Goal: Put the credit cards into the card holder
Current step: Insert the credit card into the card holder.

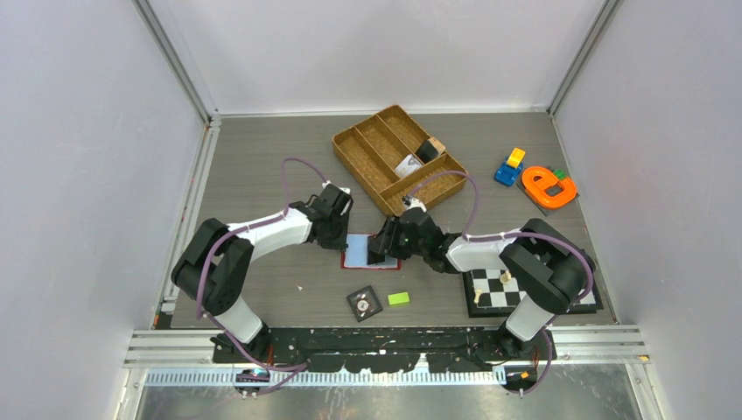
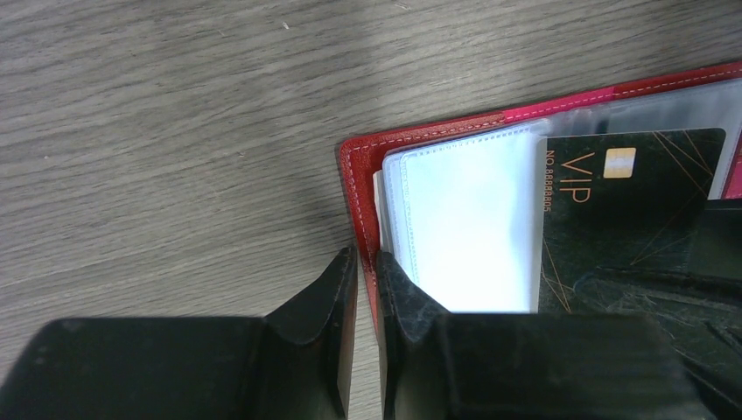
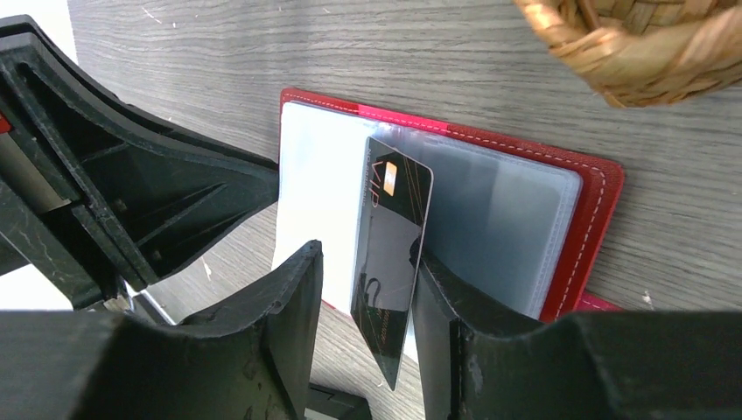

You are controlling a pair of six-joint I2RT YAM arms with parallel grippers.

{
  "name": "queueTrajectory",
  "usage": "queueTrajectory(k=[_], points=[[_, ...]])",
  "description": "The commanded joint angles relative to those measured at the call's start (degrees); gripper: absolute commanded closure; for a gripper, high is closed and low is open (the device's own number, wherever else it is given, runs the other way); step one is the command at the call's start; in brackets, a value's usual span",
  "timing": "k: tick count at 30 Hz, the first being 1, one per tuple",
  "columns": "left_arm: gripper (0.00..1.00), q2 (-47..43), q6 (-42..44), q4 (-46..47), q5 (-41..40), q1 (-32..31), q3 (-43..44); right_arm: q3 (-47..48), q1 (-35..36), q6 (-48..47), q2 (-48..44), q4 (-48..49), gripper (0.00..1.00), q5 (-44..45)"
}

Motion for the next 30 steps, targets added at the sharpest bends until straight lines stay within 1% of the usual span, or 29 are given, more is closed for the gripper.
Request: queueTrajectory(k=[1, 6, 9, 16, 19, 22, 24, 30], points=[[0.85, 0.0, -0.2, -1.7, 1.0, 0.0, -1.4, 0.4, 0.2, -3.1, -0.2, -12.1, 0.53, 8.4], [0.85, 0.1, -0.1, -1.6, 1.1, 0.0, -1.4, 1.8, 0.9, -3.9, -0.4, -16.1, 0.53, 11.6], [0.86, 0.3, -0.1, -1.6, 1.1, 0.0, -1.4, 2.9, 1.5, -4.1, 0.3, -18.0, 0.56, 12.9], [0.87, 0.6, -0.2, -1.3, 1.1, 0.0, -1.3, 5.2, 2.8, -4.6, 1.3, -21.5, 0.56, 15.6], [0.88, 0.6, -0.1, -1.4, 1.1, 0.0, -1.4, 6.9, 3.9, -4.8, 2.1, -24.7, 0.57, 16.7], [0.89, 0.7, -0.3, -1.2, 1.1, 0.0, -1.5, 8.2, 4.8, -4.9, 3.1, -25.4, 0.58, 16.5], [0.90, 0.6, -0.4, -1.0, 2.8, 0.0, -1.6, 9.0, 5.2, -4.8, 3.8, -25.8, 0.60, 16.2], [0.91, 0.1, -1.2, 0.2, 4.5, 0.0, -2.4, 11.1, 6.3, -4.9, 5.6, -26.3, 0.60, 15.2]])
